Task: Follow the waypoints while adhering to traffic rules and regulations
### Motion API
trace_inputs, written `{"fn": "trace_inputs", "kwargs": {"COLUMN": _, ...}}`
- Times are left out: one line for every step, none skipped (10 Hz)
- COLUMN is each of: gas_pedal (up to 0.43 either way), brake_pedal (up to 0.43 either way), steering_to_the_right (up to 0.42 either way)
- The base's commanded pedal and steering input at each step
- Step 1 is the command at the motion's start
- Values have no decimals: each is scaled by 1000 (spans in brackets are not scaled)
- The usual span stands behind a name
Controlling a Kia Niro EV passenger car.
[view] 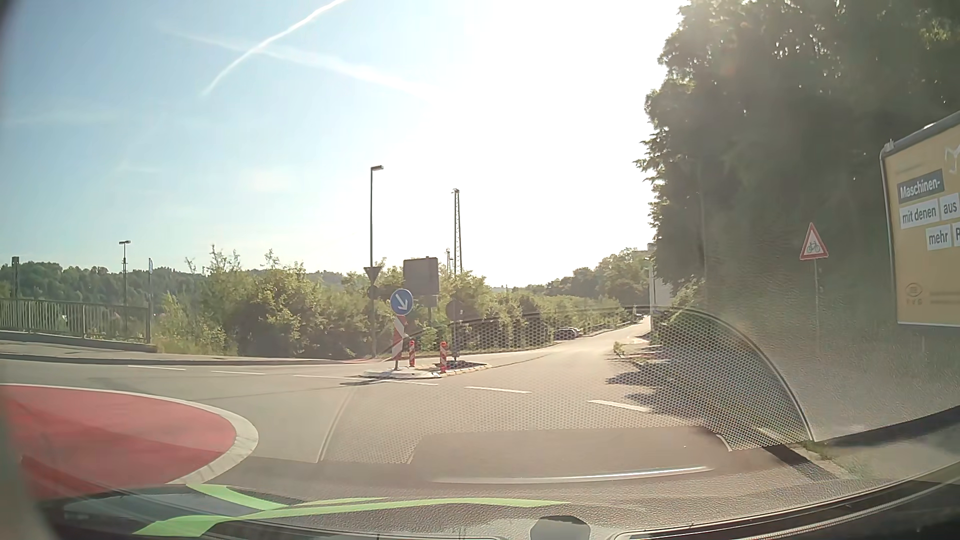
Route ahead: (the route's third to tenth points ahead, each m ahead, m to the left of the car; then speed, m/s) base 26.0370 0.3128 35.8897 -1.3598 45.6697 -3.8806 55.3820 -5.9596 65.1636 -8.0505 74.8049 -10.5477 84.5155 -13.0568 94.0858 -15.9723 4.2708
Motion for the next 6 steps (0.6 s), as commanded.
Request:
{"fn": "trace_inputs", "kwargs": {"gas_pedal": 189, "brake_pedal": 0, "steering_to_the_right": 47}}
{"fn": "trace_inputs", "kwargs": {"gas_pedal": 189, "brake_pedal": 0, "steering_to_the_right": 47}}
{"fn": "trace_inputs", "kwargs": {"gas_pedal": 189, "brake_pedal": 0, "steering_to_the_right": 44}}
{"fn": "trace_inputs", "kwargs": {"gas_pedal": 189, "brake_pedal": 0, "steering_to_the_right": 38}}
{"fn": "trace_inputs", "kwargs": {"gas_pedal": 189, "brake_pedal": 0, "steering_to_the_right": 37}}
{"fn": "trace_inputs", "kwargs": {"gas_pedal": 189, "brake_pedal": 0, "steering_to_the_right": 37}}
